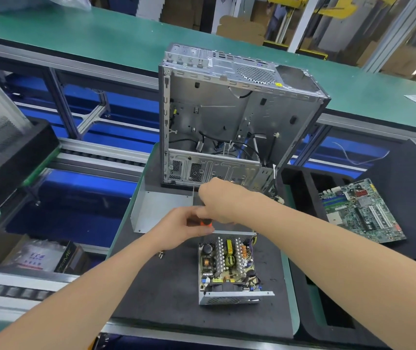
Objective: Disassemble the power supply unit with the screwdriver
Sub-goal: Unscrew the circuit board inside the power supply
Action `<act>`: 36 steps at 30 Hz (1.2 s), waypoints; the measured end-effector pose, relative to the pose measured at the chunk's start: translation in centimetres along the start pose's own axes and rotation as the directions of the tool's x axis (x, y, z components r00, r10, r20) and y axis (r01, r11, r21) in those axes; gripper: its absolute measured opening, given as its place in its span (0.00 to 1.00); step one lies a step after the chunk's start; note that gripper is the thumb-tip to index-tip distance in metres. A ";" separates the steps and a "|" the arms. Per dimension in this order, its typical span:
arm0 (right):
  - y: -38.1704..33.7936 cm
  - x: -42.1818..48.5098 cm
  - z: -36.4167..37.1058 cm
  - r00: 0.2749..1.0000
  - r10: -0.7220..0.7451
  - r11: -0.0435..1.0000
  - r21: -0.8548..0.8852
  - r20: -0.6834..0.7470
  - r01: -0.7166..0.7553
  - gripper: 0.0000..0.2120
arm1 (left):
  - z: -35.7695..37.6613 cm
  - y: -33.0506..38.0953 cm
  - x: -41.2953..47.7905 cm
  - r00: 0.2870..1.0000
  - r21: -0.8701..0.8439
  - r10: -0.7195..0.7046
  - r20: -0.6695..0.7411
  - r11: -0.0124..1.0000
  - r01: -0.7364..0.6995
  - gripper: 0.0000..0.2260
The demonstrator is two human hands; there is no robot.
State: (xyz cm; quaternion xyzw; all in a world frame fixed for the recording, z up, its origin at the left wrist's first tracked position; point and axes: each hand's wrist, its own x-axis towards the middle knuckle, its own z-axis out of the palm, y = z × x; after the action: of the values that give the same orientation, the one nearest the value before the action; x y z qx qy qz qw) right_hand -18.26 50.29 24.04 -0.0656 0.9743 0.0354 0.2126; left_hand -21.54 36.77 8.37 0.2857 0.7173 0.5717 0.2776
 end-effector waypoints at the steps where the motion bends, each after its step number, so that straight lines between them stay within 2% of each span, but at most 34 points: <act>1: 0.3 0.0 -0.1 0.997 -0.077 0.996 -0.032 0.015 0.078 0.10 | 0.0 0.0 0.0 1.000 -0.009 0.000 -0.002 1.000 0.000 0.08; 2: 0.6 -0.2 -0.2 0.986 -0.162 0.984 -0.067 0.035 0.164 0.05 | 0.0 0.0 0.1 1.000 -0.009 -0.002 -0.011 1.000 0.002 0.07; 5: 1.2 0.0 0.1 0.917 -0.389 0.898 -0.183 0.086 0.399 0.09 | -0.1 -0.2 0.2 0.999 0.021 -0.006 -0.035 1.000 0.007 0.04; 9: 1.3 0.5 1.2 0.893 -0.450 0.868 -0.228 0.018 0.442 0.06 | -0.1 -0.4 0.2 1.000 0.047 -0.006 -0.026 0.999 0.007 0.07; 12: 1.5 0.2 1.0 0.899 -0.437 0.891 -0.139 -0.011 0.432 0.09 | -0.2 -0.2 0.2 0.999 0.088 -0.026 -0.038 0.996 0.029 0.06; 14: 1.1 0.1 1.0 0.939 -0.335 0.938 -0.127 -0.083 0.323 0.18 | -0.2 0.0 0.1 1.000 0.103 -0.001 -0.027 0.995 0.003 0.04; 16: 0.3 0.3 1.4 0.976 -0.078 0.987 -0.157 -0.201 0.047 0.27 | -0.1 0.0 0.1 1.000 0.063 0.022 -0.010 0.998 -0.021 0.04; 17: -0.2 0.3 1.6 0.971 0.049 0.985 -0.151 -0.232 -0.086 0.30 | -0.1 0.0 0.1 1.000 0.057 0.016 -0.002 0.998 -0.016 0.05; 19: -0.9 0.5 1.9 0.970 0.183 0.976 -0.092 -0.160 -0.200 0.33 | -0.1 0.0 0.1 1.000 0.052 -0.010 0.019 0.999 0.009 0.08; 20: -0.9 0.6 1.9 0.975 0.193 0.979 -0.044 -0.108 -0.199 0.28 | -0.1 -0.1 0.2 1.000 0.043 -0.021 0.022 0.999 0.020 0.08; 23: -0.5 0.7 1.4 0.992 0.104 0.995 0.015 -0.070 -0.104 0.13 | -0.2 -0.3 0.1 1.000 0.010 -0.017 0.011 1.000 0.017 0.08; 26: 0.5 0.2 0.8 0.984 -0.174 0.984 -0.037 -0.036 0.172 0.03 | -0.3 -0.2 0.1 1.000 0.017 -0.013 0.015 1.000 0.013 0.08; 28: 1.1 0.1 0.7 0.933 -0.360 0.930 -0.067 0.024 0.360 0.06 | -0.4 -0.3 0.1 0.999 0.040 -0.040 0.023 0.998 0.039 0.07; 29: 1.2 0.1 0.9 0.913 -0.406 0.910 -0.081 0.038 0.407 0.07 | -0.4 -0.4 0.1 0.999 0.053 -0.045 0.030 0.998 0.043 0.06; 32: 1.2 0.2 1.4 0.900 -0.435 0.899 -0.051 -0.013 0.434 0.07 | -0.4 -0.4 0.2 0.999 0.082 -0.046 0.010 0.996 0.045 0.07; 36: 1.1 0.0 1.2 0.948 -0.318 0.948 -0.041 -0.026 0.317 0.14 | -0.3 -0.1 0.0 1.000 0.077 -0.012 -0.008 0.997 0.012 0.06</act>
State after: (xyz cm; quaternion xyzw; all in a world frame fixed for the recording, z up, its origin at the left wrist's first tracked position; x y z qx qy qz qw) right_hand -17.87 51.52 22.98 -0.2258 0.9536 0.0173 0.1985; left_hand -21.77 36.61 8.34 0.2898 0.7414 0.5431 0.2672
